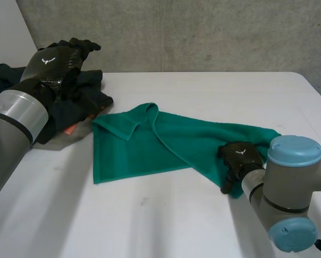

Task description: Fold the laundry.

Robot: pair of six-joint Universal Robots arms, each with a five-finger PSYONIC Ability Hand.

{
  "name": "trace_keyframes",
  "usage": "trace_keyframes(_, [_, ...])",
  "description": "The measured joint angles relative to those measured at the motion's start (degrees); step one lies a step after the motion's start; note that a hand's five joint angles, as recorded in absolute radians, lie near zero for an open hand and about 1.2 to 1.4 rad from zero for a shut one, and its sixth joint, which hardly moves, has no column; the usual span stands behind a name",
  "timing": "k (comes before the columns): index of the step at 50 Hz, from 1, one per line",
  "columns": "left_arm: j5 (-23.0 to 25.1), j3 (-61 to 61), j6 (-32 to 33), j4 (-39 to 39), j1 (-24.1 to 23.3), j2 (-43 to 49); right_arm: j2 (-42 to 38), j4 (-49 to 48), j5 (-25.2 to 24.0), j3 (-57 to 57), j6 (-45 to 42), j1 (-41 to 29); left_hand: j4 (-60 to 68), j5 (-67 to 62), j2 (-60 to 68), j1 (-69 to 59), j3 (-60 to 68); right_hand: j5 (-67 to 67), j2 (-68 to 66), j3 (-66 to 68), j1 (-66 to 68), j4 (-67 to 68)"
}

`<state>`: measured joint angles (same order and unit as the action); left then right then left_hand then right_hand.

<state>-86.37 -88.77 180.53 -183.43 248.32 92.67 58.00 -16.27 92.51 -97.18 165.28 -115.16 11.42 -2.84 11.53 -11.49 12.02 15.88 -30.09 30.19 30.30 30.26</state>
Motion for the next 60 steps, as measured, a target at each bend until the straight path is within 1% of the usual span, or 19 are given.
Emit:
trace_keyframes(12, [-0.1, -0.2, 0.0, -0.3, 0.1, -0.1, 0.4, -1.5, 1.5, 1.0, -1.9, 0.3, 0.0, 0.0, 0.0, 0.0, 0.0, 7.0, -3.3, 3.1, 3.1, 2.8])
trace_keyframes(13, [-0.1, -0.2, 0.0, -0.4, 0.1, -0.1, 0.4, -1.6, 1.6, 1.1, -2.0, 0.4, 0.0, 0.0, 0.0, 0.0, 0.0, 10.2, -6.3, 6.2, 6.1, 6.0])
trace_keyframes(14, [-0.2, -0.2, 0.0, -0.5, 0.1, -0.1, 0.4, -1.9, 1.7, 1.5, -2.3, 0.7, 0.0, 0.0, 0.0, 0.0, 0.0, 22.6, -19.0, 18.6, 18.4, 18.4])
trace_keyframes(15, [-0.2, -0.2, 0.0, -0.5, 0.1, -0.1, 0.4, -1.9, 1.7, 1.5, -2.3, 0.7, 0.0, 0.0, 0.0, 0.0, 0.0, 22.6, -19.0, 18.6, 18.4, 18.4])
trace_keyframes(16, [-0.2, -0.3, 0.0, -0.6, 0.1, -0.1, 0.4, -2.0, 1.8, 1.7, -2.5, 0.9, 0.0, 0.0, 0.0, 0.0, 0.0, 27.8, -25.1, 24.6, 24.3, 23.4])
trace_keyframes(17, [-0.2, -0.3, 0.0, -0.6, 0.1, -0.1, 0.4, -2.0, 1.8, 1.7, -2.5, 0.9, 0.0, 0.0, 0.0, 0.0, 0.0, 27.8, -25.1, 24.6, 24.3, 23.4])
trace_keyframes(18, [-0.2, -0.3, 0.1, -0.7, 0.1, -0.1, 0.6, -2.1, 2.0, 2.0, -2.8, 1.1, 0.0, 0.0, 0.0, 0.0, 0.0, 37.5, -33.7, 33.0, 32.4, 33.1])
trace_keyframes(19, [-0.3, -0.3, 0.2, -0.8, 0.0, -0.1, 1.1, -2.2, 2.1, 2.4, -3.1, 1.4, 0.0, 0.0, 0.0, 0.0, 0.0, 40.5, -36.7, 36.3, 33.9, 36.6])
trace_keyframes(23, [-0.3, -0.3, 0.4, -1.1, 0.0, 0.2, 3.3, -2.2, 2.1, 2.8, -3.5, 1.6, 0.0, 0.0, 0.0, 0.0, 0.0, 41.0, -37.1, 37.0, 33.9, 37.8])
trace_keyframes(25, [-0.3, -0.2, 0.9, -1.5, 0.0, 1.0, 7.9, -2.0, 1.5, 3.1, -3.6, 1.1, 0.0, 0.0, 0.0, 0.0, 0.0, 41.0, -37.1, 37.0, 33.9, 37.8])
trace_keyframes(27, [-0.2, -0.1, 1.2, -1.8, 0.0, 1.6, 9.1, -1.9, 1.3, 3.2, -3.5, 0.9, 0.0, 0.0, 0.0, 0.0, 0.0, 41.0, -37.1, 37.0, 33.9, 37.8])
trace_keyframes(30, [-0.2, 0.4, 2.0, -2.6, 0.1, 3.9, 16.5, -0.6, -0.2, 4.5, -3.1, -1.0, 0.0, 0.0, 0.0, 0.0, 0.0, 41.0, -37.1, 37.0, 33.9, 37.9])
trace_keyframes(36, [-0.4, 3.2, 5.4, -4.3, -0.3, 12.9, 30.3, 6.4, -4.4, 10.8, -0.3, -5.8, 0.0, 0.0, 0.0, 0.0, 0.0, 41.0, -37.1, 37.2, 33.9, 38.0])
trace_keyframes(40, [-0.9, 6.2, 7.7, -4.4, -1.3, 18.9, 35.8, 11.1, -7.1, 14.9, 1.9, -7.5, 0.0, 0.0, 0.0, 0.0, 0.0, 41.0, -37.1, 37.2, 33.9, 38.1])
trace_keyframes(48, [-4.8, 15.0, 10.9, -1.1, -5.1, 31.1, 42.3, 18.4, -12.2, 20.6, 7.2, -9.4, 0.0, 0.0, 0.0, 0.0, 0.0, 41.0, -37.1, 37.2, 33.9, 38.1])
trace_keyframes(56, [-9.5, 20.9, 10.4, 4.7, -8.3, 37.5, 43.8, 19.4, -13.0, 21.1, 10.2, -8.6, 0.1, -0.1, 0.2, -0.3, 0.1, 41.0, -37.1, 37.2, 33.9, 38.1])
trace_keyframes(57, [-11.2, 22.6, 10.2, 6.4, -8.8, 38.6, 43.3, 19.4, -12.9, 20.5, 10.8, -6.5, 0.1, -0.1, 0.2, -0.3, 0.1, 41.0, -37.1, 37.2, 33.9, 38.1])
trace_keyframes(58, [-11.9, 23.3, 10.1, 7.1, -8.8, 38.8, 42.8, 19.3, -12.9, 20.2, 10.7, -5.4, 29.0, -27.6, 29.9, -34.2, 28.1, 41.0, -37.1, 37.2, 33.9, 38.1])
trace_keyframes(60, [-13.3, 24.8, 10.0, 8.2, -8.3, 38.3, 41.2, 19.2, -12.9, 19.5, 10.3, -2.9, 29.0, -27.6, 29.9, -34.2, 28.1, 41.0, -37.1, 37.2, 33.9, 38.1])
